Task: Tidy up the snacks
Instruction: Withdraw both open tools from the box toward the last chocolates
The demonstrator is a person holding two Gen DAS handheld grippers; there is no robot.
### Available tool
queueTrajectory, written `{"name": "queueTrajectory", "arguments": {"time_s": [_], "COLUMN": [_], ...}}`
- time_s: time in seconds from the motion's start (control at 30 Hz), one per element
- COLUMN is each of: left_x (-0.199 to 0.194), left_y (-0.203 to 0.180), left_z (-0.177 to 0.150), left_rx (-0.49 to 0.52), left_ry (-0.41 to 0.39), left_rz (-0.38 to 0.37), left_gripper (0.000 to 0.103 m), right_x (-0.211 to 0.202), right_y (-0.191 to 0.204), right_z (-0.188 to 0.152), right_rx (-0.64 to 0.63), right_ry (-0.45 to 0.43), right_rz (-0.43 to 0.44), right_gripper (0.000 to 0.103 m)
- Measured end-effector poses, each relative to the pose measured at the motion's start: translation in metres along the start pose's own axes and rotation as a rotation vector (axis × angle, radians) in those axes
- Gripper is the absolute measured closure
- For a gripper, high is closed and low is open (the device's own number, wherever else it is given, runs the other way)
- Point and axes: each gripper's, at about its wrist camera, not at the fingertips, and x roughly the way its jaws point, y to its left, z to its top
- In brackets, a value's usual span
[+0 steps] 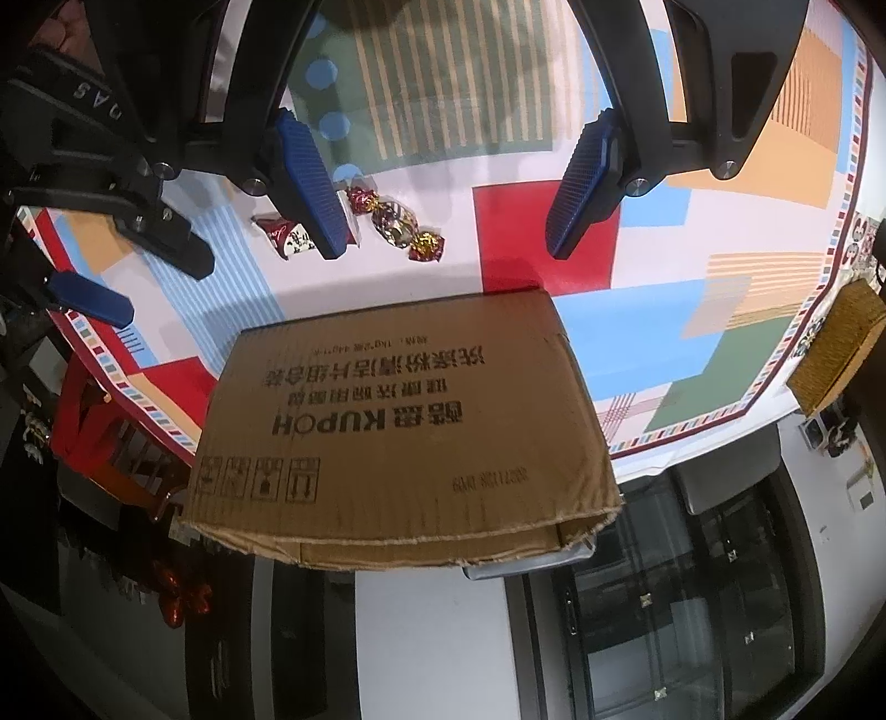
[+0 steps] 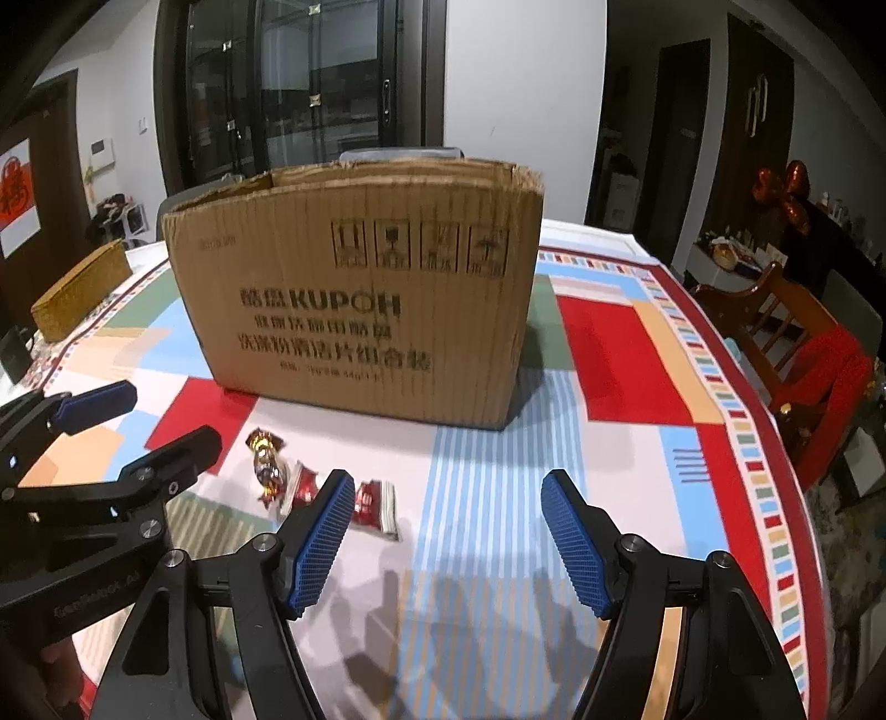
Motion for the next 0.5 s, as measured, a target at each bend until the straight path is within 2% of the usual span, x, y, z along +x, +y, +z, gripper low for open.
{"name": "queueTrajectory", "arguments": {"time_s": [0.3, 0.5], "left_x": [0.019, 0.032], "left_y": [-0.004, -0.009], "left_z": [-0.007, -0.004], "left_rx": [0.002, -0.001], "left_ry": [0.044, 0.063], "left_rz": [-0.014, -0.032], "left_gripper": [0.037, 0.037], "right_x": [0.016, 0.023], "right_y": [0.007, 0.007], "right_z": [-0.016, -0.018], "right_rx": [-0.026, -0.03], "right_ry": [0.054, 0.072], "right_rz": [0.024, 0.032], "right_gripper": [0.042, 0.042]}}
